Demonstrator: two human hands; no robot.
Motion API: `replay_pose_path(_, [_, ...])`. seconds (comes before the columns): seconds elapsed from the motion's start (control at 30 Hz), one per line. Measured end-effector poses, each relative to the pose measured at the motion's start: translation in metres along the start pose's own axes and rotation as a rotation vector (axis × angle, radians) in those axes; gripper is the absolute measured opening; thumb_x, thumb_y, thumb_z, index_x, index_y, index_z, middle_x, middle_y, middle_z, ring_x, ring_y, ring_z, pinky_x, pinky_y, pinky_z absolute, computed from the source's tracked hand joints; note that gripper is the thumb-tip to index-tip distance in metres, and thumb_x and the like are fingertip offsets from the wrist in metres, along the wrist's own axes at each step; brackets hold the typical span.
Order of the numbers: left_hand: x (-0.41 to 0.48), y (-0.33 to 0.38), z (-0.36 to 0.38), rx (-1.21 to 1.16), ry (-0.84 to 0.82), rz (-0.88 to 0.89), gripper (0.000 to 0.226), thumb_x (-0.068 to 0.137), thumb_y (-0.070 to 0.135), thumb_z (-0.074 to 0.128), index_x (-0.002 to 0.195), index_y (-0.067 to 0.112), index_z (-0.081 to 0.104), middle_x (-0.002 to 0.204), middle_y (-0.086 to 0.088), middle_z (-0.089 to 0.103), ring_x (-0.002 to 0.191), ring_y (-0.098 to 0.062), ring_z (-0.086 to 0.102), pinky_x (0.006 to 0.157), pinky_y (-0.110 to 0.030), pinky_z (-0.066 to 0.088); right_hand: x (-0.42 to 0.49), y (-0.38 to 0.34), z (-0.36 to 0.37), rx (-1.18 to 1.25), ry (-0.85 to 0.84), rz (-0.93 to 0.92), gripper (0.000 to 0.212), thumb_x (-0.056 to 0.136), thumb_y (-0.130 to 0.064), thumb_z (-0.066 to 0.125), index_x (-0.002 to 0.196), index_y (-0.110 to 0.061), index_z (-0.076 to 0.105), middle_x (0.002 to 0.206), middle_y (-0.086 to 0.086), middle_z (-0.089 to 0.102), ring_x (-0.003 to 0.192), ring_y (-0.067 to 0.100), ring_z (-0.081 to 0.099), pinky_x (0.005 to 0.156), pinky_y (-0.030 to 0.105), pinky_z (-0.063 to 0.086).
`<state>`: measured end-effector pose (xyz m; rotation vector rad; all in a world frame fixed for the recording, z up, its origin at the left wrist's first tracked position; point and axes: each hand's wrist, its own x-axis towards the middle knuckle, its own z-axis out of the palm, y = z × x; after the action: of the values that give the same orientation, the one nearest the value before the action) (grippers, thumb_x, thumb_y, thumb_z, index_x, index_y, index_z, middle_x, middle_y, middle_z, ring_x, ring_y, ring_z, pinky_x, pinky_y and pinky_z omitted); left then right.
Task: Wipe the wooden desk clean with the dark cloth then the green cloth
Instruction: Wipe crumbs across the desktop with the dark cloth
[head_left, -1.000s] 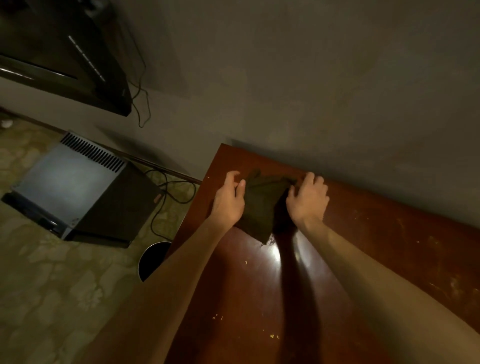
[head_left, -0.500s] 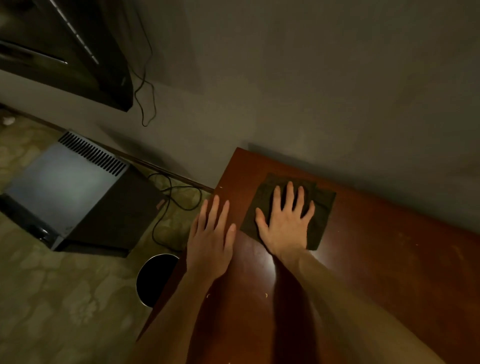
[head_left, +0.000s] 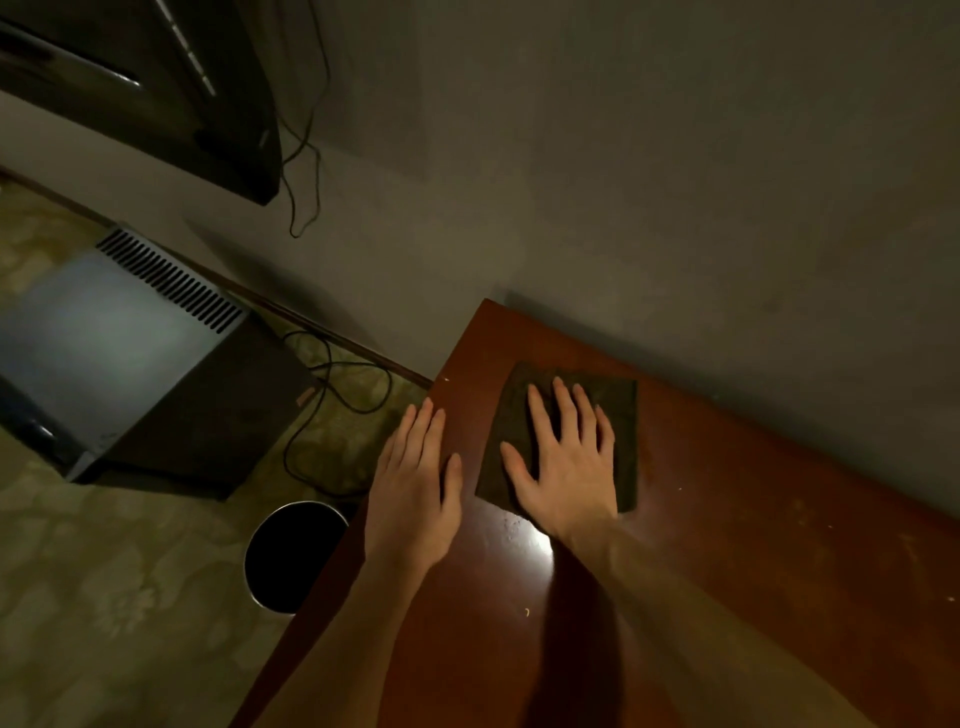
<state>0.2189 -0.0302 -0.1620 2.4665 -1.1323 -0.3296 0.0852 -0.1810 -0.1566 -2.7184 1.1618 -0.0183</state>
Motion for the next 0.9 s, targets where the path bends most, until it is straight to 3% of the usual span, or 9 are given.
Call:
replay_pose_path(0.17, [0.002,0.000,0.000,-0.053,0.030,-0.010,0.053,0.109,0.027,0.047,0.160,0.013,0.042,0.170,0.001,0.033,0.160,-0.010,0.017,0.130,-0.032,0.019,0.043,-0.002,-0.003,-0.035,-0.065,-0.040,0.076,0.100,-0.075,0.022,0.167,-0.038,0.016,0.176,0.000,0.006,0.162,0.030,-0.003,0.126,0.065,-0.001])
replay_pose_path(0.5, [0.000,-0.002,0.004,-0.065,0.058,-0.007,0.052,0.108,0.022,0.049,0.159,0.011,0.043,0.168,-0.002,0.037,0.158,-0.010,0.021,0.129,-0.034,0.023,-0.001,0.006,-0.007,-0.023,-0.067,-0.098,0.072,0.102,-0.073,0.025,0.166,-0.040,0.018,0.175,-0.001,0.013,0.163,0.026,0.001,0.130,0.056,0.002])
replay_pose_path(0.77, [-0.002,0.001,0.005,-0.106,0.077,-0.052,0.053,0.110,0.027,0.044,0.161,0.013,0.038,0.170,-0.001,0.033,0.158,-0.009,0.022,0.127,-0.030,0.021,0.084,0.004,-0.007,-0.021,-0.096,-0.171,0.072,0.101,-0.074,0.017,0.166,-0.044,0.010,0.176,-0.009,0.001,0.162,0.021,-0.008,0.130,0.051,-0.006])
replay_pose_path(0.9, [-0.003,0.002,0.003,-0.139,0.086,-0.073,0.054,0.110,0.028,0.044,0.161,0.011,0.037,0.170,-0.001,0.030,0.155,-0.014,0.030,0.125,-0.031,0.029,0.058,0.005,-0.005,0.024,-0.047,-0.293,0.067,0.106,-0.066,0.025,0.167,-0.037,0.019,0.175,-0.008,0.013,0.163,0.018,0.001,0.131,0.048,0.005])
